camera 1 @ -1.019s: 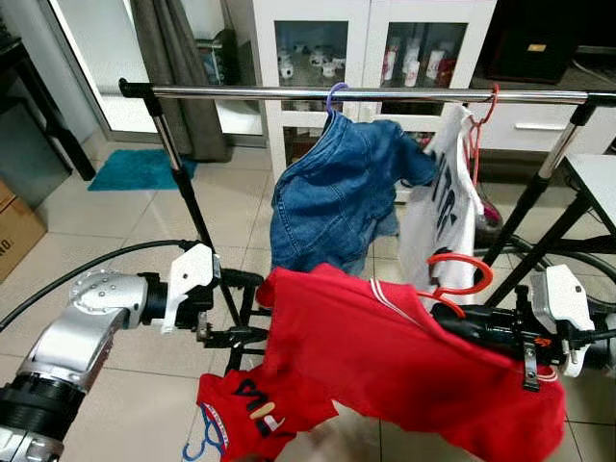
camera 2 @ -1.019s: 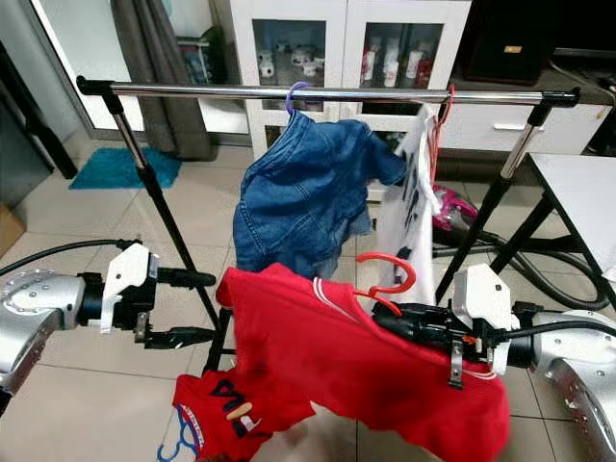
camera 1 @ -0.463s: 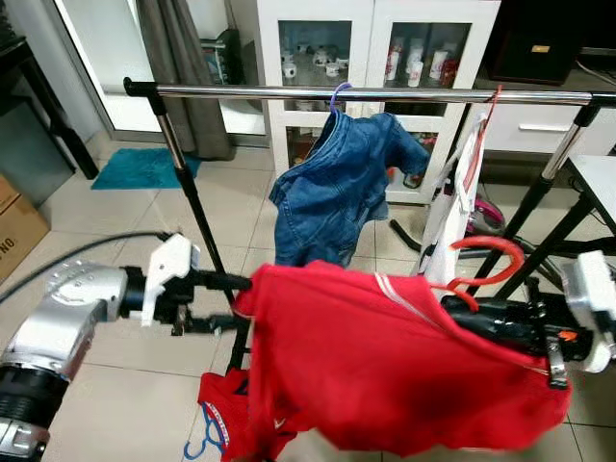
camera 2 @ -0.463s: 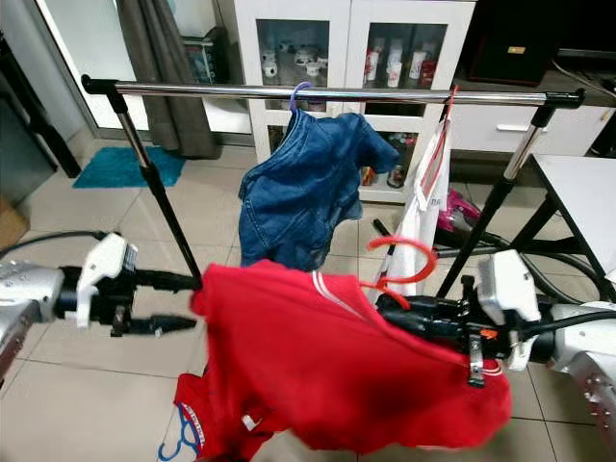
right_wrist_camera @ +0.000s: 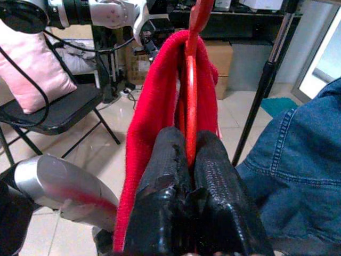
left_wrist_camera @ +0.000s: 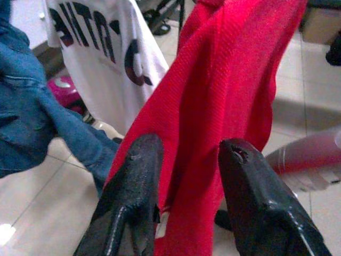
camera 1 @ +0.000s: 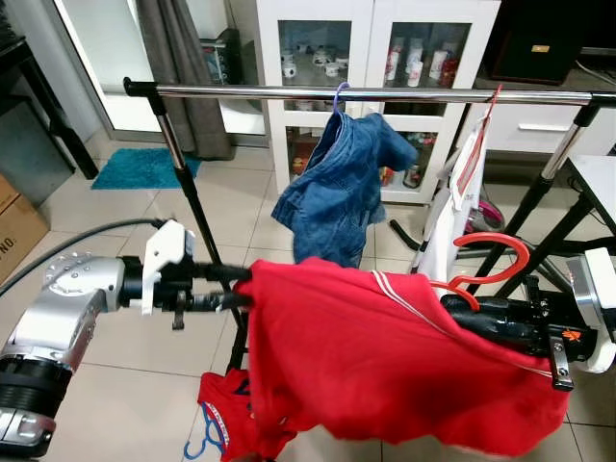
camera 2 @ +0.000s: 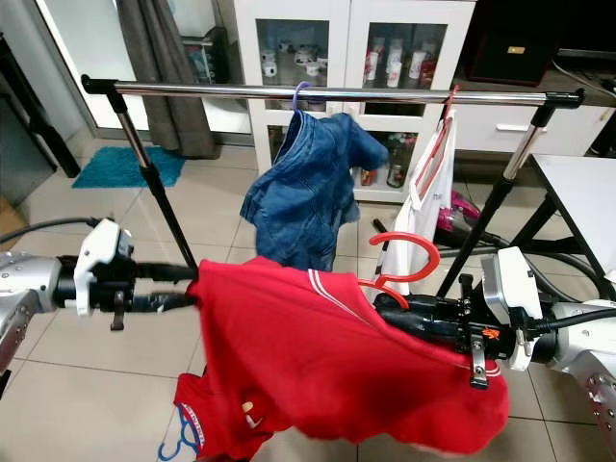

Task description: Hang hanger

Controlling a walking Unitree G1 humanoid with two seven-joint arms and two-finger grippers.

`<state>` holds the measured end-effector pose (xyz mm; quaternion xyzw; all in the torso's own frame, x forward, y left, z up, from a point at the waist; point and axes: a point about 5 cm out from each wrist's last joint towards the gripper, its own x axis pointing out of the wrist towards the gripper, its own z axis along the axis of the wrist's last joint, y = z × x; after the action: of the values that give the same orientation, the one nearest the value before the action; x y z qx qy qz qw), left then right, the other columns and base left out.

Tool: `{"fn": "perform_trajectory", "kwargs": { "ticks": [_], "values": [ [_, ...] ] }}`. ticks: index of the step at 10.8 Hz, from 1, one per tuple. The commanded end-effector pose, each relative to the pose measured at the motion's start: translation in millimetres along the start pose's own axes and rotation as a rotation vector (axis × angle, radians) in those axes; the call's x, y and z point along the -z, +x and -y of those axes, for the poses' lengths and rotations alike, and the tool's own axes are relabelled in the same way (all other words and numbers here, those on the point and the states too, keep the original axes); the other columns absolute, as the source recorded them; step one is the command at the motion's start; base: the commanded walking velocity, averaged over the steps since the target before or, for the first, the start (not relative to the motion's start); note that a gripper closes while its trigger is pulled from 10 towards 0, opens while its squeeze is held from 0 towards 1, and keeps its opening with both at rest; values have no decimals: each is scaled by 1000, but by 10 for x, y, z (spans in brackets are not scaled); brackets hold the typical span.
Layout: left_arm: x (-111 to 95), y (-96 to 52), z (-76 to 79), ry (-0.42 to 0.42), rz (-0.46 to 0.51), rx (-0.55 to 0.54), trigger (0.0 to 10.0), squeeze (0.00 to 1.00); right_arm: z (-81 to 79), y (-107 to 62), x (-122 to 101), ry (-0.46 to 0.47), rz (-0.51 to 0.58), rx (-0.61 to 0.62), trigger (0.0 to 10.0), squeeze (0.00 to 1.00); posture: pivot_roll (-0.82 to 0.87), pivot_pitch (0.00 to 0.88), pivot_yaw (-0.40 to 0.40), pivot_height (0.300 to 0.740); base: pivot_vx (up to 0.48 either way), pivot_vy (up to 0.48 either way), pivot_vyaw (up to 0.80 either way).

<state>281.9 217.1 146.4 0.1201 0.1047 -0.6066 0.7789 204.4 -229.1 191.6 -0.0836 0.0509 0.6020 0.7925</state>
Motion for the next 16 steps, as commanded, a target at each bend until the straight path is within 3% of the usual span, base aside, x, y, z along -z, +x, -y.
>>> {"fn": "perform_trajectory", "kwargs": {
  "ticks": [1,5,7,8,9,12,16],
  "values": [
    [-60,-17,-43,16,20,-17,0,0,0,-6,-141,-53,32,-19,10000,0,-88,31,70,740,0,0,0],
    [-53,-36,-65,12,19,-33,0,0,8,-5,-132,-60,31,-6,10000,0,-86,31,69,740,0,0,0],
    [-38,-156,-90,47,-55,-104,392,0,58,-28,-86,-69,0,41,10000,0,-86,27,73,740,0,0,0],
    [-42,-218,-90,28,-56,-115,10000,0,50,-30,-85,-65,3,37,10000,0,-86,27,73,740,0,0,0],
    [-67,-277,-92,12,-40,-115,10000,1000,34,-25,-89,-62,10,25,10000,0,-84,21,70,740,0,0,0],
    [-141,-316,-104,17,-5,-79,10000,1000,39,11,-115,-72,23,-9,10000,0,-78,11,63,740,0,0,0],
    [-161,-129,-83,31,14,23,10000,1000,9,75,-162,-73,54,-49,10000,0,-77,8,61,740,0,0,0]
  ]
}}
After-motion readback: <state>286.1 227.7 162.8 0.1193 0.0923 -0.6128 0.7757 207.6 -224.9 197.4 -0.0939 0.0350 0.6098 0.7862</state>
